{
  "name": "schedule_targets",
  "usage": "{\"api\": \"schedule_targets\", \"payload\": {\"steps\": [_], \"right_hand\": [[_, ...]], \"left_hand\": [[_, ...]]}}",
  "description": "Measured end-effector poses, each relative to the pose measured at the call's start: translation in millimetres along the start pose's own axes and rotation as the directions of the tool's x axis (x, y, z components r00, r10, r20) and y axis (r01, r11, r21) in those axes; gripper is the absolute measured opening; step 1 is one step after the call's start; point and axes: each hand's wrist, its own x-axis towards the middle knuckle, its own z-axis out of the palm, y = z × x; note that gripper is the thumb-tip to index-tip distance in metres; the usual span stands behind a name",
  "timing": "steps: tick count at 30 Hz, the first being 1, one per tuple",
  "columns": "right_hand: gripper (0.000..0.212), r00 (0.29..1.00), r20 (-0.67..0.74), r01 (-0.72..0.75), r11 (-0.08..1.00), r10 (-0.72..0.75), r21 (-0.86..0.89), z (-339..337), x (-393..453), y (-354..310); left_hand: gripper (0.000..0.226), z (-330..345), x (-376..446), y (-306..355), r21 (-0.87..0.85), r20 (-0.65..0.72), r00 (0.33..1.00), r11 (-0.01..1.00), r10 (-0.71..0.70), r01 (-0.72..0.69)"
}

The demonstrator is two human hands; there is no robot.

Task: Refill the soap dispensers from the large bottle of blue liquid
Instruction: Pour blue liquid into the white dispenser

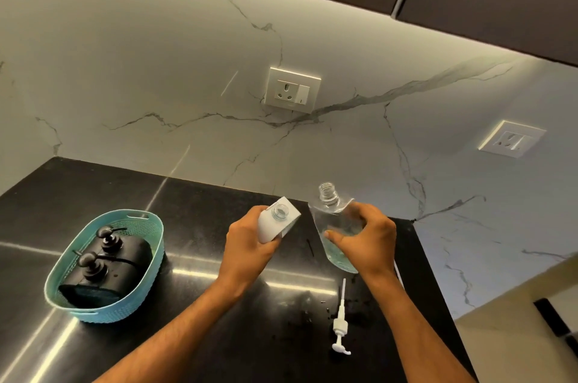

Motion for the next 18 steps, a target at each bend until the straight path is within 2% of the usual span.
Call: {"api": "schedule_targets", "payload": {"steps": [3, 6, 10, 18], "right_hand": [[0.051, 0.989, 0.064, -0.144, 0.973, 0.135, 0.178, -2.2, 9.3, 14.7], [0.06, 0.96, 0.135, -0.277, 0.909, 0.247, 0.31, -1.2, 19.1, 35.0], [0.065, 0.916, 0.208, -0.396, 0.852, 0.342, 0.342, 4.1, 31.6, 64.4], [0.067, 0.853, 0.273, -0.52, 0.767, 0.444, 0.377, 16.5, 51.2, 122.2]], "left_hand": [[0.05, 4.2, 2.1, -3.2, -0.041, 0.087, 0.995, 0.997, -0.054, 0.058], [0.052, 11.2, 6.5, -8.9, -0.045, 0.185, 0.978, 0.993, -0.096, 0.106], [0.052, 18.4, 13.9, -15.8, -0.048, 0.294, 0.947, 0.988, -0.129, 0.149], [0.047, 28.2, 23.2, -23.3, -0.083, 0.513, 0.831, 0.951, -0.216, 0.299]]}}
